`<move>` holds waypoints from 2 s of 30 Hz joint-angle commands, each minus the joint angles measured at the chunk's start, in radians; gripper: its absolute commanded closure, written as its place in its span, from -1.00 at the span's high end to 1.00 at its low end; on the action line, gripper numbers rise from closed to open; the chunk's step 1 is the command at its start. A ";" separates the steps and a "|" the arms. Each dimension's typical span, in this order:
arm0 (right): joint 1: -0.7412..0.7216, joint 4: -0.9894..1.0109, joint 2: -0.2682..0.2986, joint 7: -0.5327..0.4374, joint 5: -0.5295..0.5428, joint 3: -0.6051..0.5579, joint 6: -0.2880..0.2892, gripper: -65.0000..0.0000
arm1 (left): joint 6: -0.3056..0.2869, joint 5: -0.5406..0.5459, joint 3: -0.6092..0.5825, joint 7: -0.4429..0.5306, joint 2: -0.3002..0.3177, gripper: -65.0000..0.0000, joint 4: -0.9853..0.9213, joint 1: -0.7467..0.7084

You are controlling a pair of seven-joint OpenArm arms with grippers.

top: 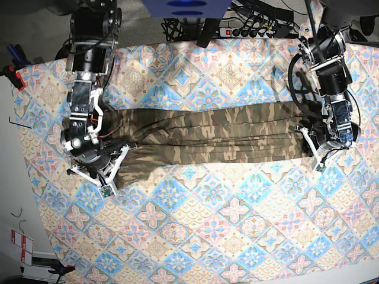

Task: Fold the T-shirt properly
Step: 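Move the right gripper along the shirt's end and grasp its corner, then drag the held corner with the right gripper toward the robot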

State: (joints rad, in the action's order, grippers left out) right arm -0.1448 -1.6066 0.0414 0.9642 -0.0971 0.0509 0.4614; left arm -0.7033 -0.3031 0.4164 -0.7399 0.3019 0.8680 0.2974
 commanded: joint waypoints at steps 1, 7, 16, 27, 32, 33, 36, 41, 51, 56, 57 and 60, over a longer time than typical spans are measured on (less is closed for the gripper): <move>-0.005 -0.053 0.007 -0.006 0.018 -0.001 -0.003 -0.92 | 0.005 -0.037 -0.003 -0.053 -0.005 -0.95 -0.008 -0.007; 0.104 -0.153 0.007 0.078 0.110 -0.001 -0.003 -0.92 | 0.005 -0.038 -0.004 -0.054 -0.005 -0.95 -0.008 -0.010; 0.213 -0.156 0.005 0.101 0.113 0.008 -0.003 -0.92 | 0.005 -0.038 -0.004 -0.056 -0.005 -0.95 -0.008 -0.011; 0.208 -0.011 0.002 0.101 0.113 0.169 -0.003 -0.81 | 0.005 -0.038 -0.004 -0.056 -0.005 -0.95 -0.008 -0.031; 0.156 0.001 0.002 0.103 0.113 0.197 -0.003 -0.34 | 0.005 -0.038 -0.004 -0.056 -0.002 -0.95 -0.008 -0.033; 0.155 0.002 0.002 0.100 0.113 0.200 -0.003 -0.23 | 0.005 -0.038 -0.004 -0.056 -0.002 -0.95 -0.008 -0.033; 0.156 0.001 0.008 0.100 0.112 0.185 -0.003 0.10 | 0.005 -0.038 -0.004 -0.056 -0.002 -0.95 -0.008 -0.033; 0.130 0.001 0.008 0.048 0.102 0.188 -0.003 0.33 | 0.005 -0.038 -0.004 -0.056 -0.004 -0.95 -0.008 -0.033; 0.107 -0.007 0.001 -0.073 -0.034 0.298 -0.010 0.33 | 0.005 -0.029 -0.003 -0.099 0.001 -0.95 0.000 -0.031; 0.107 -0.007 0.001 -0.078 -0.036 0.297 -0.010 0.33 | 0.005 -0.032 0.000 -0.221 -0.005 -0.83 0.132 -0.046; 0.109 -0.007 0.001 -0.078 -0.037 0.297 -0.010 0.33 | 0.005 -0.029 0.000 -0.249 -0.005 -0.71 0.152 -0.048; 0.109 -0.007 0.001 -0.078 -0.037 0.297 -0.010 0.33 | 0.005 -0.028 0.002 -0.295 -0.007 -0.31 0.199 -0.057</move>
State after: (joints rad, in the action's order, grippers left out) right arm -0.0162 -1.5951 0.0338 0.9054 -0.1463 0.3473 0.4580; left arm -0.6926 -0.3035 0.4168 -0.9905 0.2840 1.0603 0.2340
